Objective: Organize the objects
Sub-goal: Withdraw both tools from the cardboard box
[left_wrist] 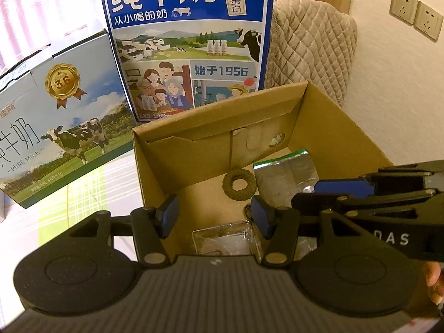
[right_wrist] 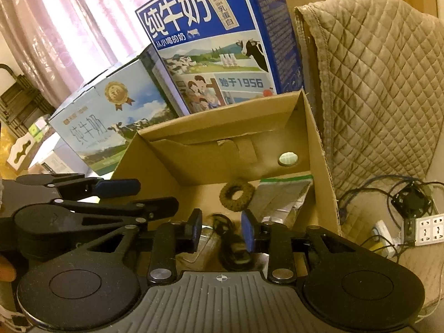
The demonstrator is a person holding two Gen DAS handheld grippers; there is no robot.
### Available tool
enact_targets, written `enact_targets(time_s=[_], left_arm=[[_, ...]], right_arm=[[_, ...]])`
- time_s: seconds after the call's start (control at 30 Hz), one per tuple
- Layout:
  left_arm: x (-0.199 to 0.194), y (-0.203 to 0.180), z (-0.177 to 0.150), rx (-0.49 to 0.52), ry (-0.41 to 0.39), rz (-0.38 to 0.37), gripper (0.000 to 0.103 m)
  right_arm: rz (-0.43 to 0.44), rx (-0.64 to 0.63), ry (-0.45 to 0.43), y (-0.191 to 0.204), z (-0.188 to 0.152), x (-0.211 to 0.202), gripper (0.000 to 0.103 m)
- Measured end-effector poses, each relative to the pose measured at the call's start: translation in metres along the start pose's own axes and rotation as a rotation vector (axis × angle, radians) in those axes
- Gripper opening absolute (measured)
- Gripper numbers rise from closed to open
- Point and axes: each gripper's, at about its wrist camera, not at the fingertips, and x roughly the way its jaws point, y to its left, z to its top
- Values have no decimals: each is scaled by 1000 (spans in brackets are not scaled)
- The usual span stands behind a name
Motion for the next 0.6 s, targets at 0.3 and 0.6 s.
enact_targets(time_s=[0.3, 0.6], left_arm=[[-8, -4, -8, 9, 9, -19, 55], [-26, -11, -18, 5, 7, -35, 66]], right_arm=[[0, -20, -11, 4, -4, -13, 35], [0, -29, -43, 10, -11, -40, 49]])
